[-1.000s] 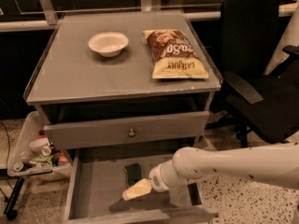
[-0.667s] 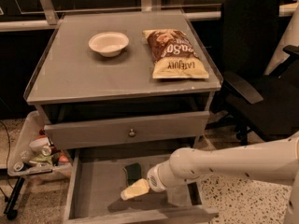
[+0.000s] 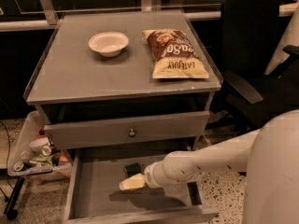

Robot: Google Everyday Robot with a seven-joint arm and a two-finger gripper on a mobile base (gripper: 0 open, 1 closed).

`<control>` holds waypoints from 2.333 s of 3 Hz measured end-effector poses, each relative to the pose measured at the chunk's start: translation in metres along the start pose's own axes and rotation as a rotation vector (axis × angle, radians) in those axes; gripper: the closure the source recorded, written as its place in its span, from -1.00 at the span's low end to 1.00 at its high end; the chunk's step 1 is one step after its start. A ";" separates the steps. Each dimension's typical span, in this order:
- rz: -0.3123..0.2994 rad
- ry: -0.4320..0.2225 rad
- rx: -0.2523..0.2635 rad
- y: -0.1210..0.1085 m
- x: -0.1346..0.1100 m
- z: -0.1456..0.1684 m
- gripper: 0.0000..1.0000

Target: Pick sponge from middle drawer and place on counter

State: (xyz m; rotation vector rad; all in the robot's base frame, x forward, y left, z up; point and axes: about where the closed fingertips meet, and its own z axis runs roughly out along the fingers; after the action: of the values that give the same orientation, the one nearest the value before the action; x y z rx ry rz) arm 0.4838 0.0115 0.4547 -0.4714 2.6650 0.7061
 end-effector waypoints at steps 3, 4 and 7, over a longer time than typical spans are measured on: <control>0.096 -0.024 0.018 -0.015 -0.009 0.058 -1.00; 0.082 -0.023 0.050 -0.019 -0.018 0.063 -1.00; 0.104 0.011 0.115 -0.043 -0.019 0.096 -1.00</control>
Offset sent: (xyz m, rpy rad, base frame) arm 0.0268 0.0226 -0.0642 0.0411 0.0449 -0.1247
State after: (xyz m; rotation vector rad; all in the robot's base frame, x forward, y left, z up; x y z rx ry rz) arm 0.5409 0.0304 0.3661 -0.3091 2.7387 0.5761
